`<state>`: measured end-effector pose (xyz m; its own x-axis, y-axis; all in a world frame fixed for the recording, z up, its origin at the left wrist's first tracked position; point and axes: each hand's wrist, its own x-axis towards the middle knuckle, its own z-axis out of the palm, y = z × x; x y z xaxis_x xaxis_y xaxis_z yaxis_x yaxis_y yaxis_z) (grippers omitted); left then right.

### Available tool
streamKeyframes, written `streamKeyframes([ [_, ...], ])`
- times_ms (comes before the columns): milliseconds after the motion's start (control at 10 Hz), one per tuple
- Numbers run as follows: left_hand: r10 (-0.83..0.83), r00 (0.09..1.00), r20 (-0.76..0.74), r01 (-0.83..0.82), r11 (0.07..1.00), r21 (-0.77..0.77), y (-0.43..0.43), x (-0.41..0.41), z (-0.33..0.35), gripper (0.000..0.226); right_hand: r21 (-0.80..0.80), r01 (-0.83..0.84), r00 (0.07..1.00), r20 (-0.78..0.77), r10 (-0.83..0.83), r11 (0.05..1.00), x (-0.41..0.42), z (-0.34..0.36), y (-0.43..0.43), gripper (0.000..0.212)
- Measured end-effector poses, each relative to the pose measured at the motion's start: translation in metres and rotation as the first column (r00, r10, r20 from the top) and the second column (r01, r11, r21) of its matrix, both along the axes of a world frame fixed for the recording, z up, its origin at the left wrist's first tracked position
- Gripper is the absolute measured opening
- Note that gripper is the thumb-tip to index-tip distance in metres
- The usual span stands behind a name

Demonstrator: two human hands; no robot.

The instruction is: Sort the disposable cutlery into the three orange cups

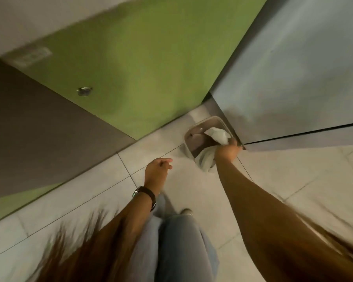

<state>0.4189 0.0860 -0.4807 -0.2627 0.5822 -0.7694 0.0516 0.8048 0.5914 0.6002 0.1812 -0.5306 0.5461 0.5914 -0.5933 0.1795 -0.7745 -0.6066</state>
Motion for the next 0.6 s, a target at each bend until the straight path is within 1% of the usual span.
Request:
streamKeyframes([
  [100, -0.025, 1.000, -0.018, 0.026, 0.998, 0.048, 0.014, -0.005, -0.046, 0.027, 0.071, -0.190, 0.942, 0.294, 0.162, 0.979, -0.008, -0.046, 0.013, 0.036],
  [200, -0.041, 0.998, -0.039, 0.045, 0.991, 0.124, 0.027, -0.018, -0.079, 0.024, -0.143, -0.618, 0.716, 0.302, 0.629, 0.773, -0.007, -0.109, 0.009, 0.059],
  [300, -0.056, 0.997, -0.055, 0.064, 0.986, 0.156, 0.039, -0.028, -0.096, 0.026, -0.540, -0.752, 0.453, -0.009, 0.891, 0.377, -0.004, -0.148, 0.004, 0.089],
  [400, -0.109, 0.993, -0.049, 0.115, 0.982, 0.152, 0.044, -0.026, -0.083, 0.029, -0.595, -0.735, 0.486, -0.128, 0.864, 0.325, -0.002, -0.117, 0.010, 0.069],
  [500, -0.278, 0.959, -0.060, 0.284, 0.943, 0.173, 0.051, -0.017, -0.030, 0.025, -0.563, -0.766, 0.410, -0.054, 0.911, 0.311, -0.006, -0.042, 0.024, 0.051],
  [600, -0.408, 0.908, -0.100, 0.420, 0.884, 0.204, 0.066, -0.007, 0.049, 0.017, -0.475, -0.819, 0.379, -0.027, 0.925, 0.321, -0.012, 0.043, 0.030, 0.044],
])
